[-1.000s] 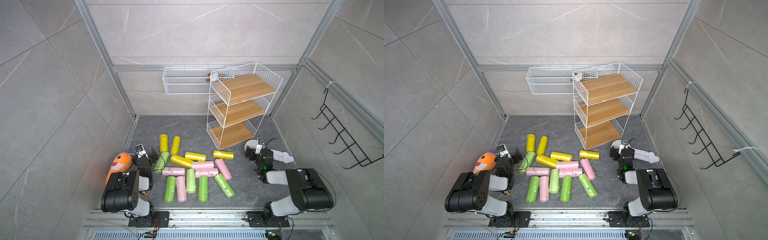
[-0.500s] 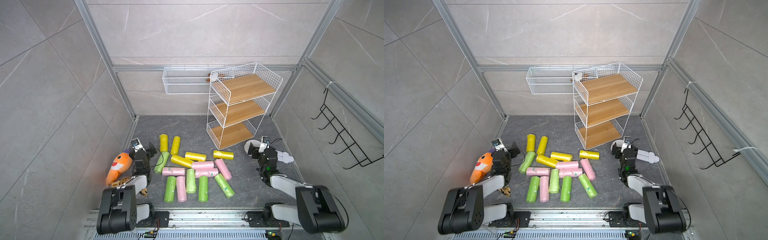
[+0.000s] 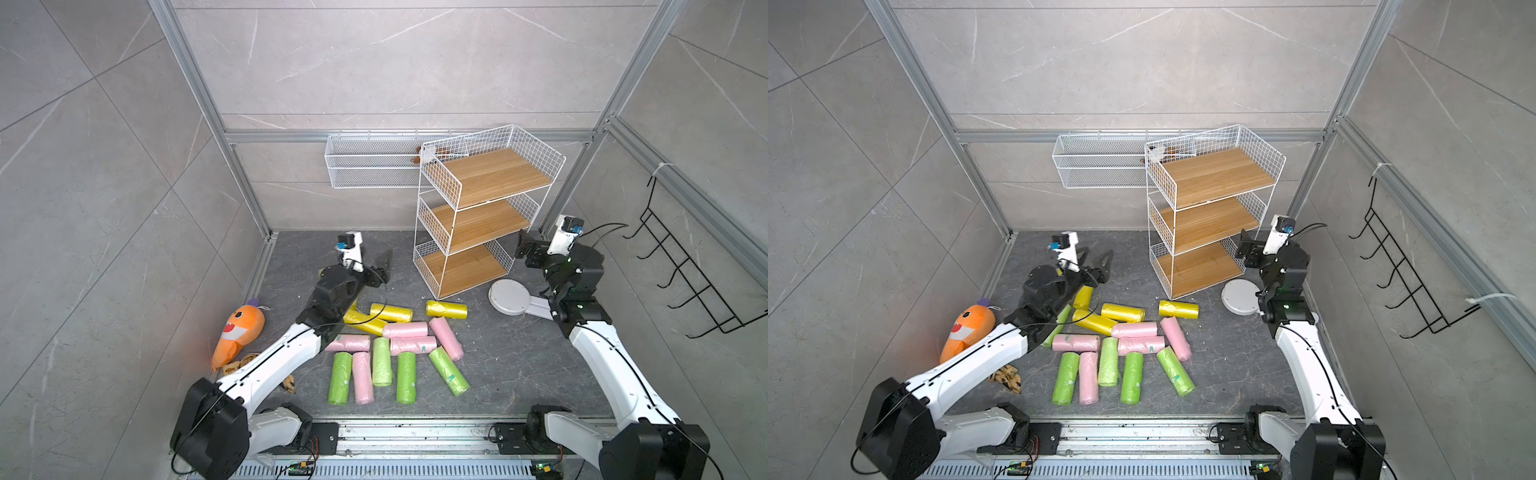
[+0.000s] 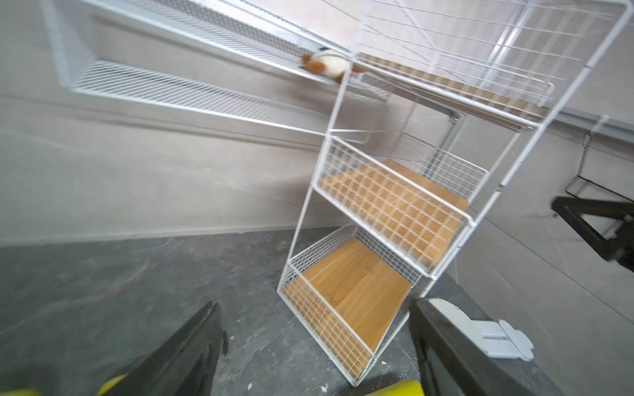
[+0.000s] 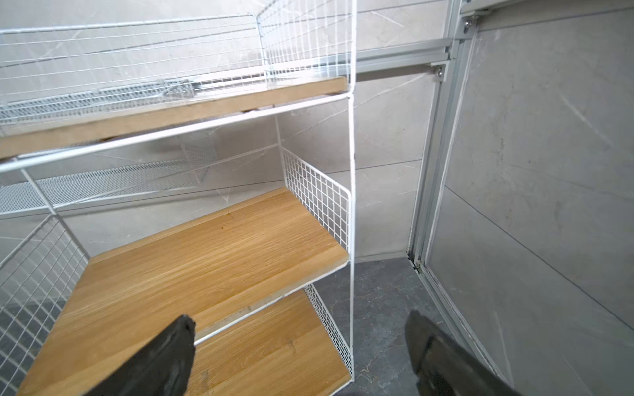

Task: Sort the rolls of trash bags by color and place them on the shelf
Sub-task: Adjust the shelf at the center of the board.

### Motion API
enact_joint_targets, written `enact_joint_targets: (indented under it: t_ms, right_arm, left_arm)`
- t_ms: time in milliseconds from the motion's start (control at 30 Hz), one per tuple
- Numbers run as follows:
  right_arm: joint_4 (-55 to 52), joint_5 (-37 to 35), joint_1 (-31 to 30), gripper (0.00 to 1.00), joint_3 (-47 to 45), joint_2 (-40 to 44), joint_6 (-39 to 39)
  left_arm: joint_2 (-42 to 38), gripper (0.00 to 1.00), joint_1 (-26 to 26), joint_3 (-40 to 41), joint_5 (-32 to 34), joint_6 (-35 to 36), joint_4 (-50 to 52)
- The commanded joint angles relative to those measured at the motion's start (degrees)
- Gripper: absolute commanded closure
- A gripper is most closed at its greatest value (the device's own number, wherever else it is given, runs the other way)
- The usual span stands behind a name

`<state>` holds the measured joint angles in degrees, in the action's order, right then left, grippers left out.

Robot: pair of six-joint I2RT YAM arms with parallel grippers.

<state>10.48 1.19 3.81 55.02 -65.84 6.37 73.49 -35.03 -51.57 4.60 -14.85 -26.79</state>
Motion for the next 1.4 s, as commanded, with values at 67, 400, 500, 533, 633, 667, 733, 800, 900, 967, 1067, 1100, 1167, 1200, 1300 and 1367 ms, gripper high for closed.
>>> enact_joint_targets:
  t_ms: [67,400,500,533,633,667,733,800,900,967,1067,1100,1167,1200,1300,1367]
  right_arm:
    - [-8.54,4.63,3.36,0.0,5.98,-3.18,2.47]
    - [7.08,17.25,13.3,0.03,4.66,-7.53,6.75]
    - [14.01,21.99,14.42,0.07,6.55,-12.02,7.13]
    - [15.82,22.35,14.46,0.09,7.31,-13.54,6.8]
    - [17.25,23.19,14.78,0.12,10.37,-17.21,5.23]
    - [17.57,24.13,14.82,0.13,11.48,-18.4,4.93]
    - [18.69,26.38,14.82,0.15,13.43,-20.91,5.19]
    - [20.19,28.0,14.82,0.18,14.53,-22.79,6.33]
    - [22.15,29.42,14.73,0.23,15.02,-24.74,7.55]
    - [23.36,30.88,14.65,0.25,15.13,-25.85,8.13]
    - [24.16,32.2,14.31,0.3,15.82,-27.64,8.65]
    - [24.08,32.82,14.06,0.32,16.37,-28.32,8.75]
    - [23.91,33.45,13.27,0.36,17.2,-29.34,8.48]
    - [23.66,33.45,13.07,0.39,17.73,-29.73,8.4]
    - [23.62,33.68,12.47,0.48,18.14,-30.33,8.51]
    - [23.38,33.91,12.19,0.54,18.2,-30.24,8.47]
  left_arm:
    - [11.91,0.13,-8.81,-14.7,6.48,15.25,3.32]
    - [28.26,0.05,-13.23,-30.52,13.63,20.57,0.12]
    - [29.88,0.05,-13.23,-31.29,14.78,20.25,-1.27]
    - [30.25,0.05,-13.23,-31.2,15.22,20.21,-1.89]
    - [30.99,0.04,-13.23,-31.22,16.06,19.73,-2.48]
    - [31.22,0.04,-13.23,-31.1,16.65,19.37,-2.68]
    - [31.69,0.04,-13.23,-30.8,17.76,18.85,-3.26]
    - [31.89,0.04,-13.23,-30.39,18.2,18.72,-4.07]
    - [32.23,0.03,-13.23,-29.97,19.19,18.37,-4.68]
    - [32.36,0.03,-13.23,-29.92,19.38,18.28,-4.55]
    - [32.5,0.03,-13.21,-30.04,19.98,18.44,-4.5]
    - [32.51,0.03,-13.14,-30.09,20.25,18.49,-4.5]
    - [32.61,0.03,-13.14,-30.29,20.57,18.63,-4.26]
    - [32.69,0.03,-13.15,-30.38,20.92,18.67,-4.09]
    - [32.77,0.03,-13.05,-30.78,22.47,18.72,-3.63]
    - [32.81,0.03,-12.78,-30.61,23.16,18.72,-3.56]
